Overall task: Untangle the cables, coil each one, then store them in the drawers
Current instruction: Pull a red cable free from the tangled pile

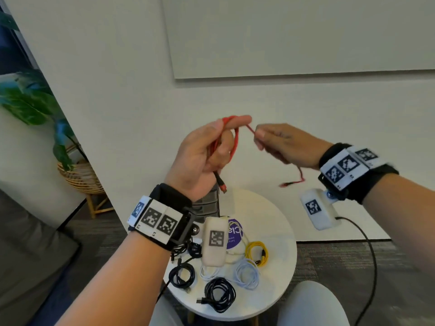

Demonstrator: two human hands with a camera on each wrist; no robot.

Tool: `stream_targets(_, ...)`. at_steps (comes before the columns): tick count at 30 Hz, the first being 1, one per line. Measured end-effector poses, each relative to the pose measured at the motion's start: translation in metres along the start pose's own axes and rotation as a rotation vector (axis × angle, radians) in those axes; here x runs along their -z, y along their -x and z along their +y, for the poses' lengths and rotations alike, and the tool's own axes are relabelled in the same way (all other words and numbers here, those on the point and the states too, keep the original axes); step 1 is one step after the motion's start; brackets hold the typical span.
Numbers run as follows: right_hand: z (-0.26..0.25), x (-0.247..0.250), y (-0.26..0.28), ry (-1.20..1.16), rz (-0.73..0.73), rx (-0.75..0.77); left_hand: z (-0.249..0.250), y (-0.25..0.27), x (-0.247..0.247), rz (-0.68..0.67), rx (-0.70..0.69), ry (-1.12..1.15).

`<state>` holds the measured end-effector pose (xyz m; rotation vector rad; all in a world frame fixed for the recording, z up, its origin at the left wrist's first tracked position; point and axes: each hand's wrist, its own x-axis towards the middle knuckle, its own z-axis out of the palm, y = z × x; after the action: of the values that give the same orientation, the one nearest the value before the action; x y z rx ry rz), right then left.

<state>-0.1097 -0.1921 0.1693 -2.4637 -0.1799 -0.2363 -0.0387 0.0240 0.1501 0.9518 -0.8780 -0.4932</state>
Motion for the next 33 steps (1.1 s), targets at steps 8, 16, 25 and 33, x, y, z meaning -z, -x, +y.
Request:
stream_targets(8,-0.043,-0.016,0.001,0.35,-0.226,0.137,-0.013,-0.011,-0.01,0.284,-0.015,-0.015)
stream_targets(16,-0.034,0.004,0.002,0.488,0.167,0.324,-0.009,-0.011,-0.008,0.048,0.082,-0.776)
stream_targets(25,0.0,-0.009,0.003,0.148,0.339,0.119,0.014,0.007,-0.003,-0.078,0.011,-0.041)
stream_targets(33,-0.04,-0.055,0.007,0.313,-0.203,0.19,-0.007,0.005,0.002,0.361,-0.044,0.002)
